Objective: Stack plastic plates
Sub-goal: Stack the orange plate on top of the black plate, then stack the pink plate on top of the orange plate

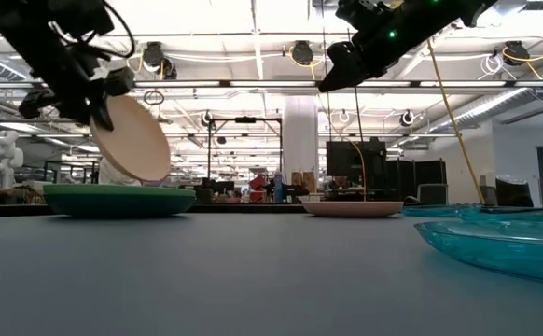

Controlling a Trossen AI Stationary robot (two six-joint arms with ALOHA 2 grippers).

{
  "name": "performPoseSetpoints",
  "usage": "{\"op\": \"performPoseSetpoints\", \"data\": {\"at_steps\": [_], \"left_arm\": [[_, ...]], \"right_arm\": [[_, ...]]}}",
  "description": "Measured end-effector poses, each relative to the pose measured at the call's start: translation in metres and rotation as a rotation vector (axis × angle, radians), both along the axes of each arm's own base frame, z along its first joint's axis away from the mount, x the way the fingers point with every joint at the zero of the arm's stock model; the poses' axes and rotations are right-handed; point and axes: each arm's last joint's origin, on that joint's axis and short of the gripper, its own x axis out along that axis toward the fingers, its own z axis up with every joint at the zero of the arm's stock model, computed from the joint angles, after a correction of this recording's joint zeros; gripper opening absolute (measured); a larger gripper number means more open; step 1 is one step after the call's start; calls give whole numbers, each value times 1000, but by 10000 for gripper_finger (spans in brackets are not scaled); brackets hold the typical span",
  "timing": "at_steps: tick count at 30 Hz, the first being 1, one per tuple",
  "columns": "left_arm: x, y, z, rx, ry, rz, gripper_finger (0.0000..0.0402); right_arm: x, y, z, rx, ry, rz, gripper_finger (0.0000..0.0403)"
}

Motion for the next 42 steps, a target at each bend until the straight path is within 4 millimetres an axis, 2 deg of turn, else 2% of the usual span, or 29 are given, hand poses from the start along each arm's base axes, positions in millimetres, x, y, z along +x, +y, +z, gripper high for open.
{"op": "performPoseSetpoints", "data": {"at_steps": [5, 13, 24, 34, 42], "left_arm": [[-3, -1, -15, -40, -52, 69, 46], [-1, 0, -17, -47, -45, 77, 118], [-1, 0, -17, -45, -27, 67, 128], [-4, 5, 13, -30, 0, 74, 129], [-4, 5, 15, 5, 75, 40, 129]], "right_arm": [[0, 0, 0, 0, -1, 0, 164], [0, 0, 0, 0, -1, -1, 164], [0, 0, 0, 0, -1, -1, 164], [0, 0, 0, 0, 0, -1, 164], [0, 0, -1, 0, 6, -1, 164]]}}
